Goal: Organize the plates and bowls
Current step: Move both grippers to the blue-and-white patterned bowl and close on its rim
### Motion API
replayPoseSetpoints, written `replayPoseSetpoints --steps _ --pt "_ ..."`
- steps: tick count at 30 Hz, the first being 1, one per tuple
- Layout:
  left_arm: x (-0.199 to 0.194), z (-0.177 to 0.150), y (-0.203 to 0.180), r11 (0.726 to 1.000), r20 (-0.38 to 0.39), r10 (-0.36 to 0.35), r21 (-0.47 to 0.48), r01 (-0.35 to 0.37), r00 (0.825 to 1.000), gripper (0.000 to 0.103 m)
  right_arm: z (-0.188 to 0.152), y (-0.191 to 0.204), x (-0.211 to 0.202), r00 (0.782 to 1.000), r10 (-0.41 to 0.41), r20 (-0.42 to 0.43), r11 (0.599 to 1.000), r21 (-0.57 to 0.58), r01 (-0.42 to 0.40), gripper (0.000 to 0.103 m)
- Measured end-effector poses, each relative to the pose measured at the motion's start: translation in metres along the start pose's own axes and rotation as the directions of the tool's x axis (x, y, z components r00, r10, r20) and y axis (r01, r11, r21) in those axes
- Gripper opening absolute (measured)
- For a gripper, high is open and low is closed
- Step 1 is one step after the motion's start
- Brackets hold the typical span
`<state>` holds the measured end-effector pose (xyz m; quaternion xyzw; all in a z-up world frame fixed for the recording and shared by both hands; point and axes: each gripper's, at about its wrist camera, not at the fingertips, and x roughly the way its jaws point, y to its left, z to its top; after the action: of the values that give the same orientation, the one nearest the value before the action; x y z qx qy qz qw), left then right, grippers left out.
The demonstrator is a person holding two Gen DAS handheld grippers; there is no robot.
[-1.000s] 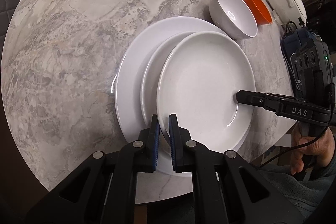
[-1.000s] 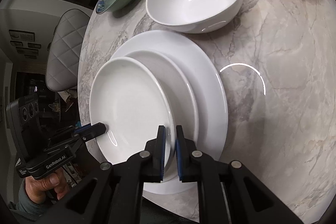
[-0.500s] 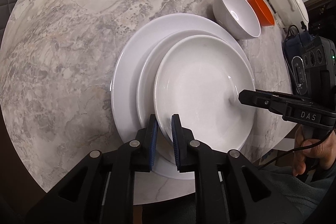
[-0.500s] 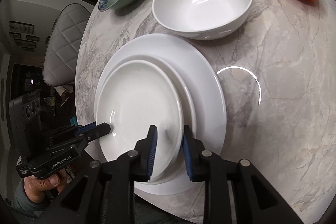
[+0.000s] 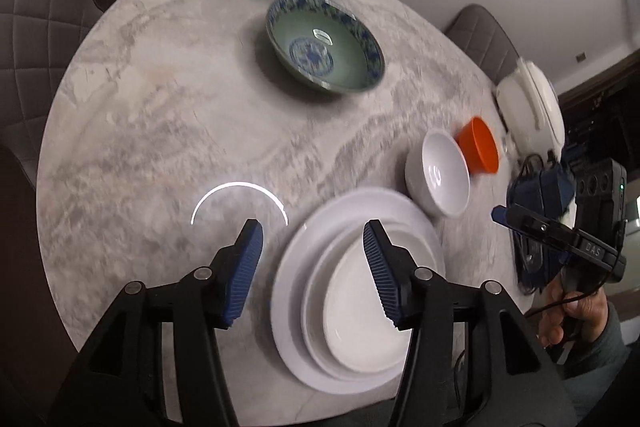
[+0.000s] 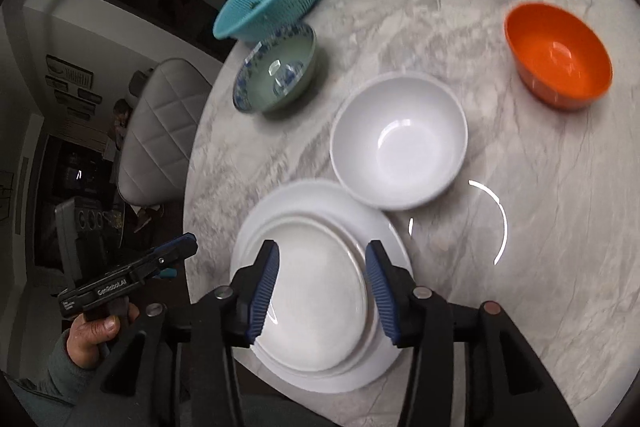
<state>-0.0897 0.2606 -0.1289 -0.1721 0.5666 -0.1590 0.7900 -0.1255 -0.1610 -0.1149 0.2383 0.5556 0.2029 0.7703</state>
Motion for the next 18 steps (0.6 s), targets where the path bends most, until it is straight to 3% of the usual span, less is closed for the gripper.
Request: replayPoseSetpoints --steps 3,4,6,8,14,18 --pt "-0.002 0.043 0.009 1.000 0.065 -0.017 -0.019 0.018 0.998 0.052 0.040 0.010 -0.009 0.998 0.025 0.051 0.998 -0.053 -0.023 0.065" --pt "-0.001 0.056 0.013 1.000 0.086 -0.017 -0.009 0.018 0.996 0.060 0.055 0.012 -0.009 0.998 0.037 0.060 0.998 -0.062 -0.033 0.068" --pt "0.002 0.083 0.015 1.000 0.129 -0.012 0.013 0.011 0.992 0.069 0.084 0.015 -0.005 0.996 0.069 0.058 0.996 -0.067 -0.065 0.085" --pt "0.015 0.106 0.018 1.000 0.120 0.006 0.023 -0.009 0.993 0.075 0.111 0.016 0.006 0.995 0.087 0.040 0.994 -0.072 -0.084 0.090" --pt "0.060 0.158 0.033 0.999 0.016 0.036 -0.041 -0.035 0.999 0.075 0.179 0.009 0.070 0.993 0.103 -0.065 0.994 -0.020 -0.104 0.089" --pt "0.091 0.180 0.044 0.997 -0.066 0.061 -0.052 -0.064 0.996 0.069 0.200 -0.003 0.116 0.985 0.106 -0.134 0.994 0.023 -0.104 0.069"
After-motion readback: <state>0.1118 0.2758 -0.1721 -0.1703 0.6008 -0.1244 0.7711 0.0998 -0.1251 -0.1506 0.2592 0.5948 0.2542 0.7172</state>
